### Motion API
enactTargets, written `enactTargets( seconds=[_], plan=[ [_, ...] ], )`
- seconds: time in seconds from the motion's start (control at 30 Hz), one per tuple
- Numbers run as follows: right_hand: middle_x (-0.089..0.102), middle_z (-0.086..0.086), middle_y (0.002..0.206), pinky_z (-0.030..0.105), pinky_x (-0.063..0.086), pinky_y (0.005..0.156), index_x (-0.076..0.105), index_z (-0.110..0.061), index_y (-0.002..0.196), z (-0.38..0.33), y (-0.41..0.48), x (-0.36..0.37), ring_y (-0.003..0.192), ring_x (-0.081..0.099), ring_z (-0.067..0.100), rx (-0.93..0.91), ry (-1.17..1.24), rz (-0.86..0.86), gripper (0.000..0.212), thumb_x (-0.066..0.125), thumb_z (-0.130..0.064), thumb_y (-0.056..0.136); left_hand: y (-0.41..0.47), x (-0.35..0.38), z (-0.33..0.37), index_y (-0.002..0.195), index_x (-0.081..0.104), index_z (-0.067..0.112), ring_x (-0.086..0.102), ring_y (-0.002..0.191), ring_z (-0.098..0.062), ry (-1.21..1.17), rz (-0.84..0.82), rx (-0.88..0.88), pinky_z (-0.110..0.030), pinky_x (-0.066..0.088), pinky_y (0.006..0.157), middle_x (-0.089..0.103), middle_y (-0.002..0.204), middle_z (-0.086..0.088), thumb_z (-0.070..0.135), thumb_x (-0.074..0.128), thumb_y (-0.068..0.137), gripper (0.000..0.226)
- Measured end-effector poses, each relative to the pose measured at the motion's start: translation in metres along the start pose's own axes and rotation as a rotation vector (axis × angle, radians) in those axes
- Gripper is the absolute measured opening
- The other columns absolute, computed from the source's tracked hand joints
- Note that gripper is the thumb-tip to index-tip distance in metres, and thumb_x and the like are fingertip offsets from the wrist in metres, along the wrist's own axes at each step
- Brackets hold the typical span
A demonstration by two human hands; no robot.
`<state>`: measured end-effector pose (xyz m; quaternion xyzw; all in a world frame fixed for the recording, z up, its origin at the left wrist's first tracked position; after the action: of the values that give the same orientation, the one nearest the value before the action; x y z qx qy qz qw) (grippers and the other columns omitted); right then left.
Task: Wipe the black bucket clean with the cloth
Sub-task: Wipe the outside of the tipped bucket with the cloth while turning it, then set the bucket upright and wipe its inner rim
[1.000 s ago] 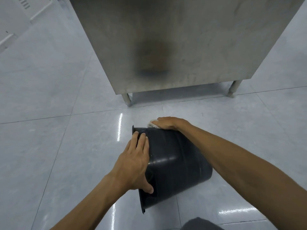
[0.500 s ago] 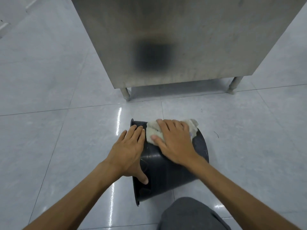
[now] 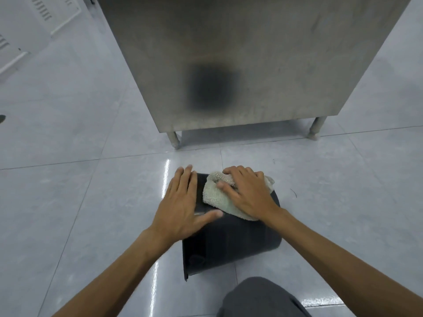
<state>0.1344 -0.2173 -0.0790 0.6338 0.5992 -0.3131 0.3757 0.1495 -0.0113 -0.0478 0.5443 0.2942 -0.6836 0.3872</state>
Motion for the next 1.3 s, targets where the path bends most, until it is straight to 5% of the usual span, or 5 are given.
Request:
enactTargets(
  seconds=[0.2,0.3,0.47,1.0,1.3],
  plan=[
    [0.058,-0.006,0.069,0.034,0.043,0.061,0.057,-0.018,0.096,0.005,0.006,-0.024,0.061,0.054,0.011,0.02,0.21,0.091,0.045,0.039,-0.058,0.105,-0.018,0.013,0.01,0.153,0.011,0.02,0.045,0.136,-0.023,-0.63,0.069,-0.516,-0.038,0.047,0.103,0.037,0.155,-0.005,0.083,0.074,0.051,0.136],
    [0.053,-0.007,0.061,0.03,0.037,0.052,0.055,-0.018,0.088,0.012,0.006,-0.04,0.054,0.051,0.009,0.019,0.144,0.126,0.05,0.036,-0.061,0.101,-0.024,0.019,0.01,0.123,0.054,0.024,0.065,0.103,-0.009,-0.855,0.094,-0.519,-0.013,0.052,0.073,0.067,0.116,0.009,0.052,0.086,0.064,0.073],
    [0.056,-0.005,0.061,0.029,0.034,0.051,0.054,-0.02,0.083,0.028,0.005,-0.069,0.056,0.055,0.011,0.098,0.139,0.245,0.047,0.038,-0.061,0.099,-0.018,0.008,0.023,0.116,0.062,0.025,0.065,0.096,-0.001,-0.962,0.133,-0.446,-0.023,0.055,0.083,0.07,0.106,0.012,0.027,0.082,0.08,0.041],
    [0.057,0.011,0.073,0.034,0.039,0.062,0.049,-0.002,0.079,0.052,-0.012,-0.113,0.068,0.052,0.019,0.366,0.297,0.401,0.059,0.036,-0.05,0.109,-0.005,0.014,0.077,0.137,0.032,0.017,0.062,0.077,-0.035,0.137,-0.209,0.305,-0.04,0.045,0.062,0.067,0.094,-0.012,0.023,0.048,0.098,0.043],
    [0.062,0.002,0.106,0.026,0.037,0.063,0.066,-0.013,0.114,0.04,0.004,-0.117,0.095,0.057,0.02,0.509,0.203,-0.05,0.04,0.055,-0.05,0.103,-0.018,0.038,0.094,0.127,0.037,0.013,0.022,0.042,-0.016,0.1,-0.173,0.326,-0.03,0.024,0.045,0.032,0.058,0.0,0.003,0.055,0.087,0.045]
  ],
)
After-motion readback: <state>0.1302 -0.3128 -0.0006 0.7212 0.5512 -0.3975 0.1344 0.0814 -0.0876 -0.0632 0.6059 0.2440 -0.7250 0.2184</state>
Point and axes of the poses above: each hand's wrist, its own y-axis towards the middle knuckle, its own x-axis out of the palm, z = x × y, the point moved 1 cm from there along y, towards the middle knuckle
